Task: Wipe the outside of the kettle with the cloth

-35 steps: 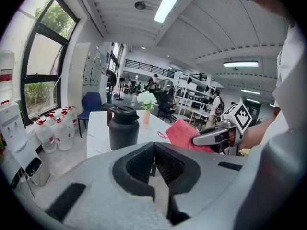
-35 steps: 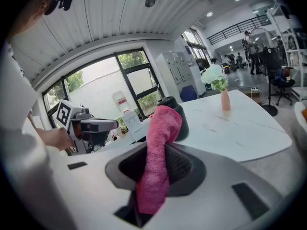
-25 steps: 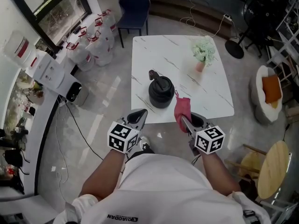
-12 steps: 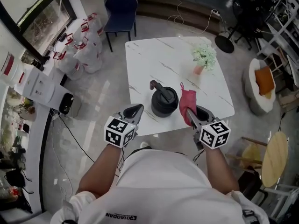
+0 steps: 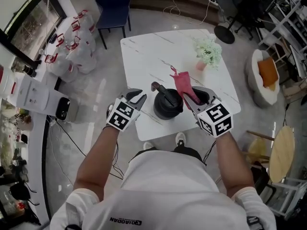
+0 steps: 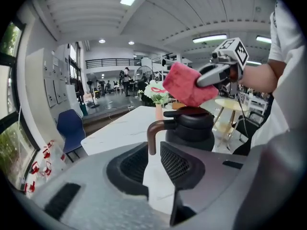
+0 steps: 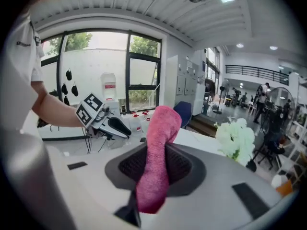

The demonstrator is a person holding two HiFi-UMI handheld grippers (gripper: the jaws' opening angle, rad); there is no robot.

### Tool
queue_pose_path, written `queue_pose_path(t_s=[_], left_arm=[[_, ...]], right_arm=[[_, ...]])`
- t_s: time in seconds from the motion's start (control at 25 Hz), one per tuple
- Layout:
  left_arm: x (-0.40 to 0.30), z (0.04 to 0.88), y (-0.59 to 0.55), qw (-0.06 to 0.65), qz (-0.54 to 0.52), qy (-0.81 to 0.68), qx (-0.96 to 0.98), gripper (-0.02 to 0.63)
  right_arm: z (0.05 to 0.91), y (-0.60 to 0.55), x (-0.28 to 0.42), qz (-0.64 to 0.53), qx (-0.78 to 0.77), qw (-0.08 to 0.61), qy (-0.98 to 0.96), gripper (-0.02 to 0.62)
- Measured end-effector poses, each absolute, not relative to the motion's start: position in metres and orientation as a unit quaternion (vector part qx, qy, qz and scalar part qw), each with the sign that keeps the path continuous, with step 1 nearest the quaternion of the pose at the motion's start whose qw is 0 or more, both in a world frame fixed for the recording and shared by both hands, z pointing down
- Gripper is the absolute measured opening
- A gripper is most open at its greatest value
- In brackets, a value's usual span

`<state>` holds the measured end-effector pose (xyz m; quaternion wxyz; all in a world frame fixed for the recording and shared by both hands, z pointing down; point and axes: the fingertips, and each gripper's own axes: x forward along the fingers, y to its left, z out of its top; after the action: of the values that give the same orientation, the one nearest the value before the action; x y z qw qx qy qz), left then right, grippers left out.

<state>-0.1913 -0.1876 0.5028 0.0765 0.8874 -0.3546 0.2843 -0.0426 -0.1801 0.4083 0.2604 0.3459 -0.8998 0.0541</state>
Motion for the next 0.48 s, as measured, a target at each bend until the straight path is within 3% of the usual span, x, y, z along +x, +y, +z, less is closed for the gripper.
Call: queue_pose_path(t_s=[0.24,0.48], left_arm=[[-0.177,0.530,-0.222,0.084,0.307,-0.346,0.882,0.114],[-0.162,0.541,-0.227,0.113,0.300,-0.337,0.885,0.101]], right_arm=[[0.415,-0.200,-0.102,-0.073,0.220,0.346,-0.909,0.100],[0.448,-0.188,-0.139,-0.216,0.025,0.415,-0.884,0.100]])
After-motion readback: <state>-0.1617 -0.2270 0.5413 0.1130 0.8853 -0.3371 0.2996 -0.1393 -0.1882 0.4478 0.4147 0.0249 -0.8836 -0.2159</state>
